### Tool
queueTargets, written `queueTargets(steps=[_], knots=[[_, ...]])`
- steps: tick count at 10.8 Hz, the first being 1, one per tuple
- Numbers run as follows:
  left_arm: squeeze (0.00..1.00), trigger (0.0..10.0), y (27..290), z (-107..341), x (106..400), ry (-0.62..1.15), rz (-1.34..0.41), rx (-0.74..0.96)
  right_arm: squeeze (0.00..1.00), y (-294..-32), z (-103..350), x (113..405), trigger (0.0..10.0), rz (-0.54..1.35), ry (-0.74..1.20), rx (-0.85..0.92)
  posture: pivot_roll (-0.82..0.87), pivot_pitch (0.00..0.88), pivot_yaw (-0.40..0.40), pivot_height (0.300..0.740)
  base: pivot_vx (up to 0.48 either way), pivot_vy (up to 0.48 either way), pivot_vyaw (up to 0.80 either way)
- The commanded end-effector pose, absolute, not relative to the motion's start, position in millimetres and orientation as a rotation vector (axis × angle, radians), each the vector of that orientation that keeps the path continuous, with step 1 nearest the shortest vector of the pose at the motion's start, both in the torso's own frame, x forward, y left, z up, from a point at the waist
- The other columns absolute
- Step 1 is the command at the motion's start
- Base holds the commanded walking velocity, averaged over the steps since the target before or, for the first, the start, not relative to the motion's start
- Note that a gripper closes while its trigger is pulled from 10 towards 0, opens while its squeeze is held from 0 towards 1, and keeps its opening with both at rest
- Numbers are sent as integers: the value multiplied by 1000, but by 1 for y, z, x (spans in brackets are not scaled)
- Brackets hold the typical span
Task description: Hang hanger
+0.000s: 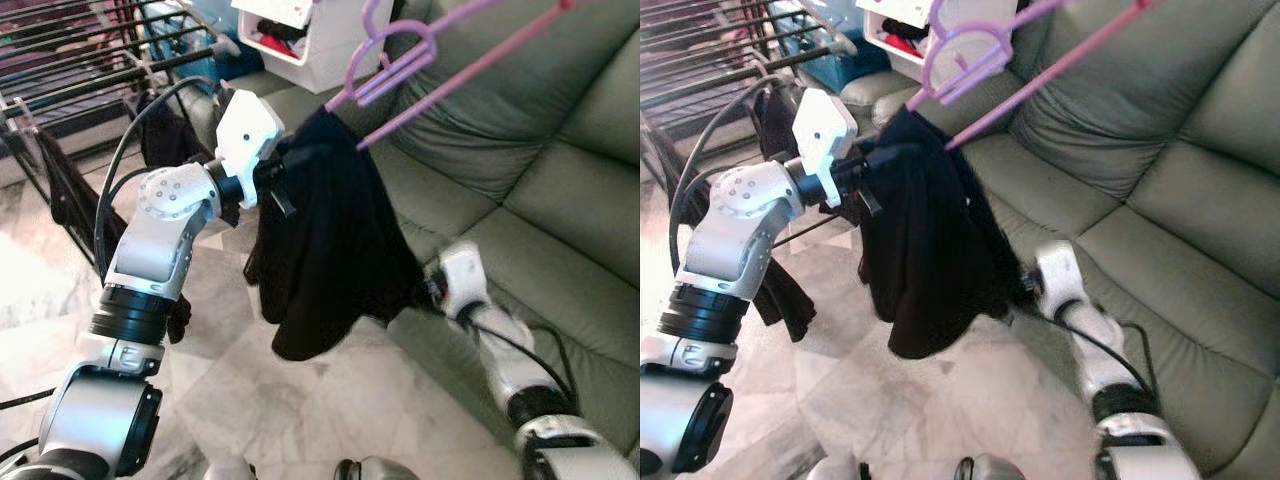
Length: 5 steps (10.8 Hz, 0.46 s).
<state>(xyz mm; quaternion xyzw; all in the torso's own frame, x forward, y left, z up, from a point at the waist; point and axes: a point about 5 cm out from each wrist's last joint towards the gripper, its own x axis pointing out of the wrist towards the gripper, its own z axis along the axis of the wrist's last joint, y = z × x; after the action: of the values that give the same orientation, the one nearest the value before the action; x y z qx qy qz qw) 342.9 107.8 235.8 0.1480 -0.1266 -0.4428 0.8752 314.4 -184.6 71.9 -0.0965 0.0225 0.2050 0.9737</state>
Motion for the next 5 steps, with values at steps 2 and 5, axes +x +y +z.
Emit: queueTargets(steps=[2, 5], knots=[[0, 0, 109, 238, 343, -282, -914, 326, 192, -178, 82, 318, 10000, 471, -1, -219, -73, 0, -25, 740, 0, 0, 0], [0, 0, 111, 255, 344, -331, -897, 303, 0, -193, 34, 298, 10000, 485, 321, -261, -67, 0, -28, 740, 0, 0, 0]])
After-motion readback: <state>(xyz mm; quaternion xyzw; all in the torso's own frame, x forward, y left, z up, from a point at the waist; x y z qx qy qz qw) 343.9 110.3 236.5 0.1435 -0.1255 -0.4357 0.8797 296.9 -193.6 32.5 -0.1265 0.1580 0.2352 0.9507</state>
